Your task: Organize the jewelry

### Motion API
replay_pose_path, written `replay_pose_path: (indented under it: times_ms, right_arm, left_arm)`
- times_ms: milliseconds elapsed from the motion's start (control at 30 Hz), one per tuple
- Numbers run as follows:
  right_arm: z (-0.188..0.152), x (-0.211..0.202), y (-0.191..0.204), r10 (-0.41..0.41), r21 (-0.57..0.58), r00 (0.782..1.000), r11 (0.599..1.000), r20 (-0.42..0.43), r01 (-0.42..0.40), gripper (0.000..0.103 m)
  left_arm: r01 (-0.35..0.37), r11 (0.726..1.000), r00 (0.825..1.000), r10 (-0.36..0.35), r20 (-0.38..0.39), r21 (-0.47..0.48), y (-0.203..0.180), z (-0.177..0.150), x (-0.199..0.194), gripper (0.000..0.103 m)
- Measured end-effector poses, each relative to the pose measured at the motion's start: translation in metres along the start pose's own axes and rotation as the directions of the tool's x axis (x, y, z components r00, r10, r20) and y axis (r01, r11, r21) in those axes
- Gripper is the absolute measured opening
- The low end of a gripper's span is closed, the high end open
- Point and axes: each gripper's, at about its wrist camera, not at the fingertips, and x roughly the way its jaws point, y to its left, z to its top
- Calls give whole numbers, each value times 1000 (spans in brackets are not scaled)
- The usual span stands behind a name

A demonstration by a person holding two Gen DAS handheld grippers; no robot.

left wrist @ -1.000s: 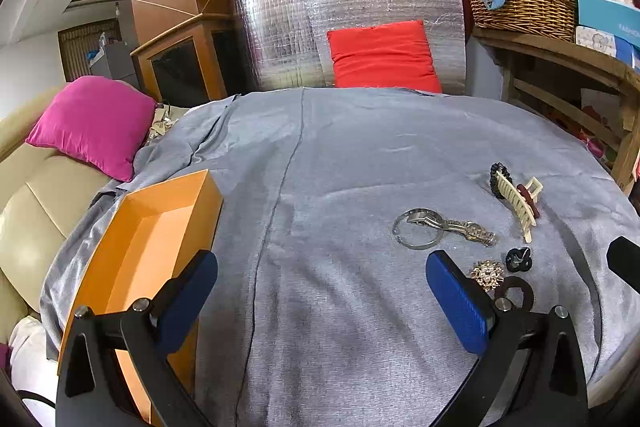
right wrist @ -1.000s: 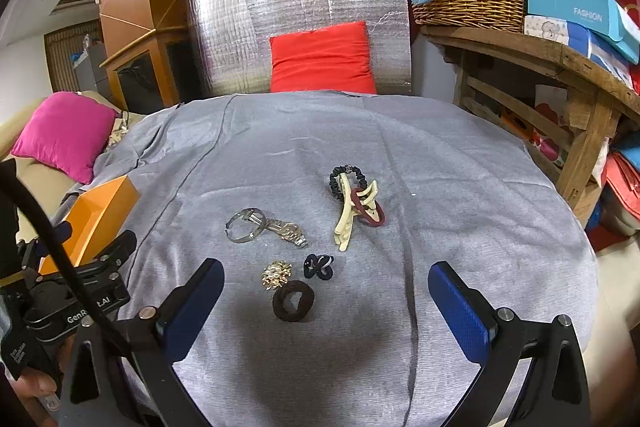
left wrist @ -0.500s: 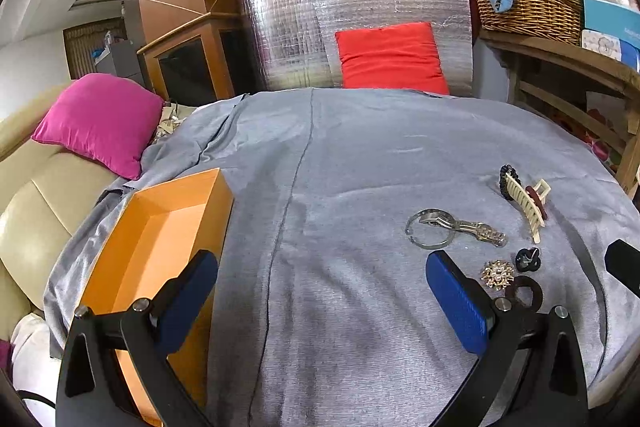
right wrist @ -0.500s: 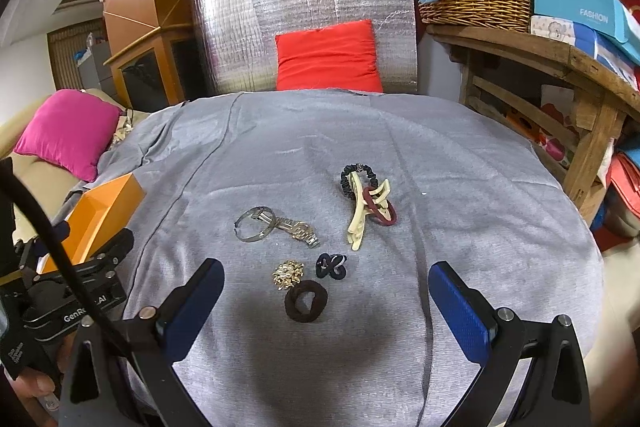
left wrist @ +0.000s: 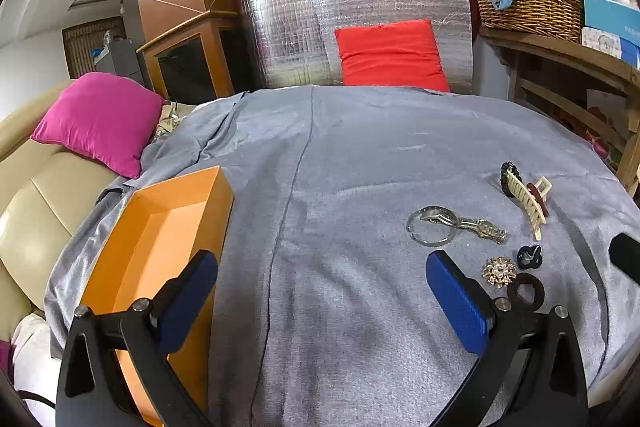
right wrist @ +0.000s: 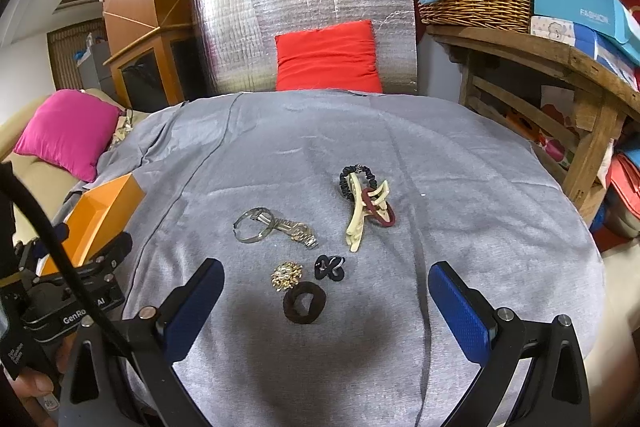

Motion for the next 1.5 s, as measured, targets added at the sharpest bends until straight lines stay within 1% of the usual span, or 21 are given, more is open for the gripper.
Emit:
replay_pose_path:
  times_ms: [133, 233, 300, 367, 467, 533, 567, 600, 667, 700, 733, 800, 833, 867, 1000, 1100, 1167, 1233, 1367, 1433, 1500]
  right_arm:
    - [7, 3, -23, -21, 52, 1000, 998, -4, 21, 103]
    - [14, 12, -45, -10, 106, 999, 994, -34, 13, 103]
    - [20, 23, -63, 21, 164, 998, 986, -65, -10, 103]
    - [23, 33, -79, 71, 228, 994, 972, -88, -49, 99]
    - [28, 54, -99, 142, 323, 982, 941, -124, -95, 87]
    - [30, 65, -108, 189, 369, 972, 921, -137, -127, 70]
    - [32, 74, -113, 219, 400, 965, 905, -143, -146, 67]
    - [32, 79, -115, 228, 409, 962, 900, -147, -151, 60]
    - [33, 91, -116, 248, 413, 954, 897, -168, -160, 56]
    - [33, 99, -115, 281, 420, 942, 889, -186, -182, 50]
    - [31, 109, -116, 333, 452, 922, 866, -197, -216, 46]
    - [28, 123, -121, 386, 519, 901, 821, -197, -238, 46]
    - [26, 130, -123, 399, 547, 896, 803, -198, -236, 46]
    - [25, 134, -124, 408, 563, 891, 792, -198, -237, 46]
    - [20, 150, -129, 453, 657, 875, 714, -170, -242, 46]
    - [12, 159, -138, 480, 743, 868, 626, -128, -237, 46]
    - [10, 162, -142, 492, 777, 864, 585, -111, -233, 40]
    - [10, 160, -141, 488, 775, 866, 588, -112, -231, 38]
    - [16, 157, -128, 469, 718, 870, 658, -155, -227, 38]
    - [17, 163, -121, 459, 701, 868, 682, -189, -208, 38]
    - [18, 167, -116, 438, 687, 875, 702, -207, -189, 38]
  left_arm:
    - [45, 999, 998, -45, -48, 2, -4, -2, 9, 103]
    - [85, 996, 993, -84, -84, 11, -10, -4, 15, 103]
    - [98, 995, 991, -95, -97, 24, -15, -4, 18, 103]
    - [113, 993, 989, -110, -102, 27, -19, -4, 19, 103]
    - [129, 991, 986, -125, -110, 34, -24, -5, 21, 103]
    - [137, 990, 985, -132, -115, 40, -26, -4, 22, 103]
    - [139, 989, 984, -133, -116, 48, -28, -4, 23, 103]
    - [140, 989, 984, -133, -115, 55, -30, -4, 23, 103]
    - [142, 988, 984, -134, -115, 61, -31, -3, 24, 103]
    - [143, 988, 984, -135, -116, 61, -32, -3, 25, 103]
    - [143, 988, 984, -135, -119, 61, -32, -2, 26, 103]
    - [145, 988, 983, -136, -125, 60, -33, -2, 27, 103]
    - [146, 987, 982, -138, -127, 59, -33, -2, 28, 103]
    - [148, 987, 982, -140, -129, 60, -34, -2, 28, 103]
    - [152, 986, 981, -142, -134, 70, -39, -2, 30, 103]
    - [156, 985, 980, -145, -138, 76, -41, -2, 32, 103]
    - [156, 985, 980, -145, -138, 79, -43, -2, 32, 103]
    - [156, 985, 980, -144, -139, 77, -42, -2, 33, 103]
    - [165, 985, 975, -154, -157, 57, -40, -2, 37, 103]
    - [165, 985, 974, -155, -165, 52, -40, -3, 38, 103]
    - [164, 985, 974, -153, -165, 53, -41, -3, 38, 103]
